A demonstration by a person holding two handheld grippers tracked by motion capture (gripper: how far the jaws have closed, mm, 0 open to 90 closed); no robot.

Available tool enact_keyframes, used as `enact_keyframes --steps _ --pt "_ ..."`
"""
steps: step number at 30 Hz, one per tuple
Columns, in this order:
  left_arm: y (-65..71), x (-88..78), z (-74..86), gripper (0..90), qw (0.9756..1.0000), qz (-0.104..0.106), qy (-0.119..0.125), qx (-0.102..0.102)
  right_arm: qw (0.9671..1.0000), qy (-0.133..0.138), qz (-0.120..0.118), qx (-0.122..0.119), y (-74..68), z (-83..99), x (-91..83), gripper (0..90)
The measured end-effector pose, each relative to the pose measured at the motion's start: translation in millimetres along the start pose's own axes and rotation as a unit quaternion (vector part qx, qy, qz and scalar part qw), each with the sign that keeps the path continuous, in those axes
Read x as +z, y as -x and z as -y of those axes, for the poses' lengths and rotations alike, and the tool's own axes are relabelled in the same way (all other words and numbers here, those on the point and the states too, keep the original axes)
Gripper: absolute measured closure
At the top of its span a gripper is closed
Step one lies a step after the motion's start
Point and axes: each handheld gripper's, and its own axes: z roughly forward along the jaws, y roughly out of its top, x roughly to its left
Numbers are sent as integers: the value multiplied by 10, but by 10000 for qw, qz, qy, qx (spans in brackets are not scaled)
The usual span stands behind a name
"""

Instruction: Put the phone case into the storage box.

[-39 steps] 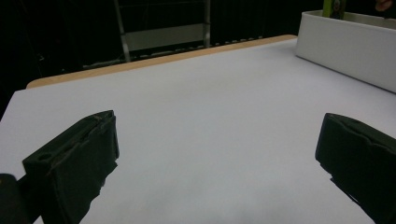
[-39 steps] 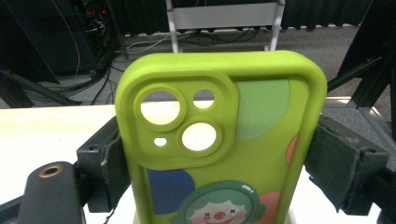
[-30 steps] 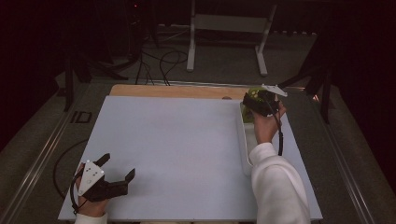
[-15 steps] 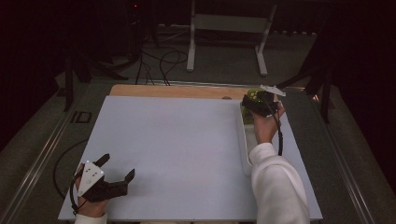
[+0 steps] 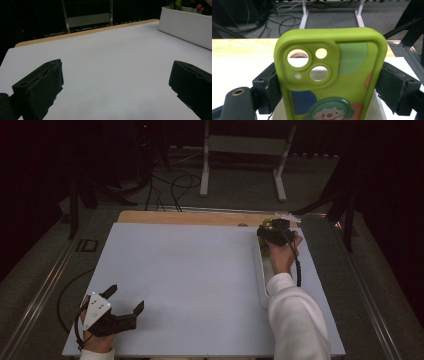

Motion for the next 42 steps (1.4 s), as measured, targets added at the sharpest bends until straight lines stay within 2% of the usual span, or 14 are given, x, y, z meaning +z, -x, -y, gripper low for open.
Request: enact_keyframes --steps 3,12,26,33,42 --pt "-1 1 1 0 10000 -1 -2 -4 10000 65 -53 9 -13 -11 -7 156" --pt "-4 -6 0 0 10000 -9 10 -9 10000 66 35 5 -33 -11 19 156" --pt "-8 -14 -1 1 10000 -16 26 -25 10000 -75 44 0 -16 7 67 146" --pt "-8 -17 -1 0 10000 -20 24 -20 9998 -186 70 -78 -20 -7 75 76" --pt "-5 -18 0 0 10000 -18 26 -29 10000 -12 10 -69 -12 -48 19 74"
